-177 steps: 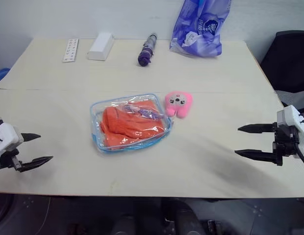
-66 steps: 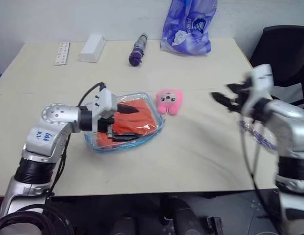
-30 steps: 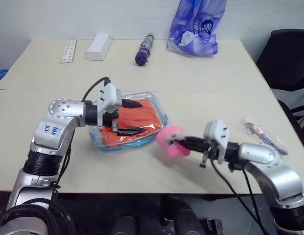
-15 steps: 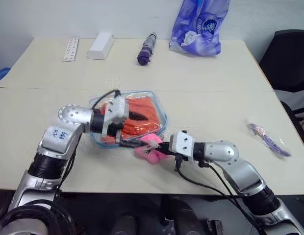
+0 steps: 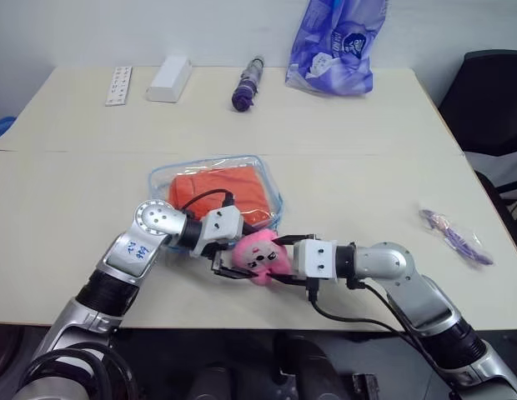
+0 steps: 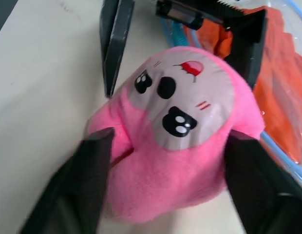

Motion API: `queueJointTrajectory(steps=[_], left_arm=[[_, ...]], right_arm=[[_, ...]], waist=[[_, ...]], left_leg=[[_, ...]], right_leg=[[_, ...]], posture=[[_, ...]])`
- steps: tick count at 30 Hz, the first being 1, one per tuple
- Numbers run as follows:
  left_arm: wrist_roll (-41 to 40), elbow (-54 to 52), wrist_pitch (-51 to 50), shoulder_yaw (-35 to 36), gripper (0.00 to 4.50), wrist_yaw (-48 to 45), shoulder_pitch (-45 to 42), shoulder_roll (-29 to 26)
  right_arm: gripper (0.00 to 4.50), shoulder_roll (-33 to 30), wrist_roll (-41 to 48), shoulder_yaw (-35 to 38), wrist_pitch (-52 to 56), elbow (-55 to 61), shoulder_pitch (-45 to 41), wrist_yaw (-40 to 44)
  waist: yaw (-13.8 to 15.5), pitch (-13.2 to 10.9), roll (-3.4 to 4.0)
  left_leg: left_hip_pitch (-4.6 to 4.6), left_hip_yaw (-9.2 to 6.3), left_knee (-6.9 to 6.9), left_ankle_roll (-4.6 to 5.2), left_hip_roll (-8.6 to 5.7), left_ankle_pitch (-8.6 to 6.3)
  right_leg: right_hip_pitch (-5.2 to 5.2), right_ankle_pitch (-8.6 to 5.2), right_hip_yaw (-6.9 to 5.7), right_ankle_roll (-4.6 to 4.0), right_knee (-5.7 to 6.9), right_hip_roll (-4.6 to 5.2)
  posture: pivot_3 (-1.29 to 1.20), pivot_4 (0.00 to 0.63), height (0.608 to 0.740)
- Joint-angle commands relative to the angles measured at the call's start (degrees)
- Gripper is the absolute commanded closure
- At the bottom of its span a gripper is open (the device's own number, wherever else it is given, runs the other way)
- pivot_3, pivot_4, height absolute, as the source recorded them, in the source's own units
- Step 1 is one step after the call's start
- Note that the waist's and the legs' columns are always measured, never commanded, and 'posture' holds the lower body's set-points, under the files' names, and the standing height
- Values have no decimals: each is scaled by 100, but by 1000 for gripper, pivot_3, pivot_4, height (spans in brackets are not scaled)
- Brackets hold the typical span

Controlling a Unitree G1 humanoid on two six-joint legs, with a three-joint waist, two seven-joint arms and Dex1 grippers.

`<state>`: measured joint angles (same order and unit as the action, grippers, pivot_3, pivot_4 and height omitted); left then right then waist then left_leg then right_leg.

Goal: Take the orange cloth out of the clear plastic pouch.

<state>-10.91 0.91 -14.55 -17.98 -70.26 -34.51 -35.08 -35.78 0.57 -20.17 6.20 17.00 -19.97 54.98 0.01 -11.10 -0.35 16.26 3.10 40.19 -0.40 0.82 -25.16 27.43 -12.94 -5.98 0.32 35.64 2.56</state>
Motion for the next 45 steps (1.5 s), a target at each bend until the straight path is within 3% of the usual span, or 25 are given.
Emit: queueJointTrajectory(steps=[1,3,6,10,16,17,20,29,37,42,45], left_arm=[[14,-252,154,64,193,-157,100,-165],[-33,-382,186,142,595,-224,197,-298],[-117,-554,143,245,1582,-227,311,-427],[-166,-763,31,411,2751,-162,504,-552],[-284,-1191,-271,628,4354,-65,782,-729],[-284,-1245,-345,655,4431,-10,807,-743],[-268,-1369,-477,711,4432,108,857,-776],[-328,-1626,-661,843,4432,286,1049,-869],[-298,-1357,-476,1405,4432,445,1547,-1329],[-524,-243,-424,2827,4432,586,1835,-2020],[-652,459,-437,3304,4432,705,1615,-2236]], right_arm=[[937,-303,197,456,-33,378,-152,168],[924,-527,393,828,12,353,-348,261],[924,-726,316,958,-365,-88,-616,367],[924,-716,-118,773,-1102,-1095,-1109,410],[924,-195,-1037,252,-2596,-2547,-1884,-150],[924,-97,-1089,195,-2735,-2707,-1959,-182],[1481,174,-1137,128,-2934,-3037,-2103,-260],[4478,545,-1110,45,-3238,-3317,-2207,-214],[4478,248,-1082,244,-3351,-3297,-2289,-86],[4478,-412,-972,543,-3563,-3143,-2050,-51],[4478,-702,-815,663,-3636,-2970,-1786,-18]], waist=[[-3,0,0],[-18,0,0],[-10,0,0],[-10,0,-1],[-36,0,0],[-34,0,0],[-27,0,0],[-23,0,0],[-48,-1,0],[-31,-2,2],[-12,-2,2]], left_leg=[[0,-1,0,0,0,0],[0,0,0,0,1,0],[-2,0,0,0,4,0],[-4,2,-2,0,2,0],[-2,10,-2,1,4,0],[-2,11,-2,1,4,0],[-1,9,0,1,5,0],[1,5,1,1,6,0],[1,5,1,0,10,0],[4,3,1,0,10,0],[5,1,-1,3,10,-1]], right_leg=[[-1,0,-1,0,0,0],[0,0,0,0,0,-1],[0,0,0,0,0,-2],[-2,0,1,-1,-2,-2],[4,0,5,-1,3,-2],[6,0,7,-1,4,-2],[6,0,5,-1,4,-1],[6,0,3,-1,4,2],[8,-1,3,-3,6,0],[13,-2,0,-4,5,2],[12,-2,-5,-4,-1,3]], posture=[[0,150,740],[0,150,740],[0,150,740],[0,150,740],[0,150,740],[0,150,740],[0,150,740],[0,150,740],[0,150,740],[0,150,740],[0,150,740]])
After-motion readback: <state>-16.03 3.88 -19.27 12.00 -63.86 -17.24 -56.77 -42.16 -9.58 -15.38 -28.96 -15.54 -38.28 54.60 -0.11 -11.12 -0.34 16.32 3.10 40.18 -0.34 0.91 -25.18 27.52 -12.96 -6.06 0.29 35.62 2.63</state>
